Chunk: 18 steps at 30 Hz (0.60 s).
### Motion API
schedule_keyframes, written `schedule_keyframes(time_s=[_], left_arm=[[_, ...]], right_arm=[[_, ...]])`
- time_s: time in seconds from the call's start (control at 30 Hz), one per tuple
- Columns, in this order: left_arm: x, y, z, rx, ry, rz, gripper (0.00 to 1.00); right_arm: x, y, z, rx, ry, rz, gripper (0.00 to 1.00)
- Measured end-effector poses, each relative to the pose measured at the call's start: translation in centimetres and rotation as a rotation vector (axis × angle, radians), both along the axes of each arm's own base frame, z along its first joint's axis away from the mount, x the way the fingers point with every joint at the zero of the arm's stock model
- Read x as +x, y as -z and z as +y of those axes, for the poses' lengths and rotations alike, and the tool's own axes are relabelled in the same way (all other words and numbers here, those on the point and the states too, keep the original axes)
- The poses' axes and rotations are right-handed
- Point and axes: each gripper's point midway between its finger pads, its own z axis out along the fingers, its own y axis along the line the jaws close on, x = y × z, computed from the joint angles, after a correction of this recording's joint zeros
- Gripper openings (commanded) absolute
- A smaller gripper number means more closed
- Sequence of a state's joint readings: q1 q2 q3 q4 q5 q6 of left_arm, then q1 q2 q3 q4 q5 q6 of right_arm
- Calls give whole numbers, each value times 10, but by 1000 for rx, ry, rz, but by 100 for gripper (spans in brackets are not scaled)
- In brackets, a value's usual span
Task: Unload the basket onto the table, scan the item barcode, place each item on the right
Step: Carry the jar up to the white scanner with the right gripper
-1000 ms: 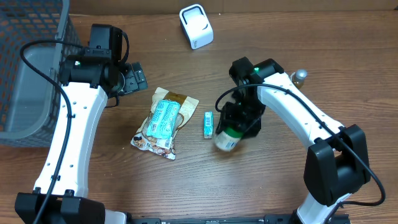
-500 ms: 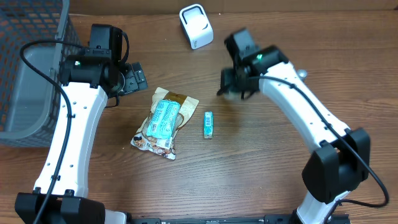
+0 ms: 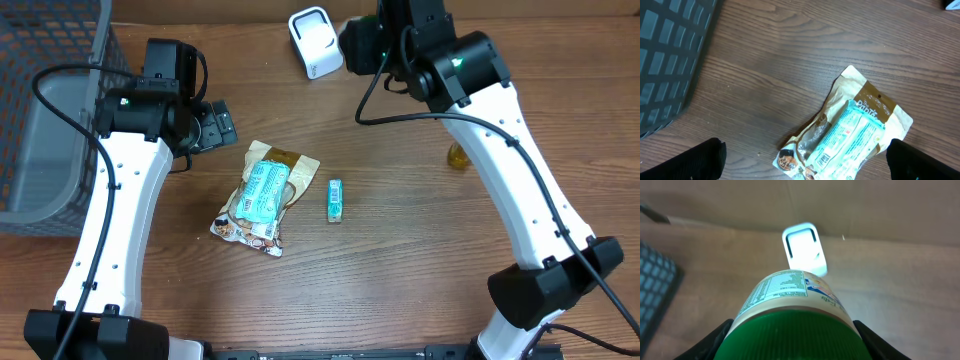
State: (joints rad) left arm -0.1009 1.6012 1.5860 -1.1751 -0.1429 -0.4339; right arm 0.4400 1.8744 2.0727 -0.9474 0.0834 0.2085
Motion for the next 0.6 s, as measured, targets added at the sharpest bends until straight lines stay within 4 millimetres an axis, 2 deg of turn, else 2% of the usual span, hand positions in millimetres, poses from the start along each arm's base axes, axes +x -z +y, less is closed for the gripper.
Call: schedule_keyframes(time_s=[0.1, 0.2, 0.3, 0.6], left_arm=[[0, 0, 0, 0, 0, 0, 100], [0, 0, 0, 0, 0, 0, 100], [0, 0, 0, 0, 0, 0, 100], [0, 0, 0, 0, 0, 0, 100]], right_arm=[[18, -2, 8, 32, 0, -69, 4], [33, 5, 16, 48, 0, -103, 4], [53, 16, 25, 61, -1, -136, 4], [106, 67, 49, 92, 0, -205, 4]])
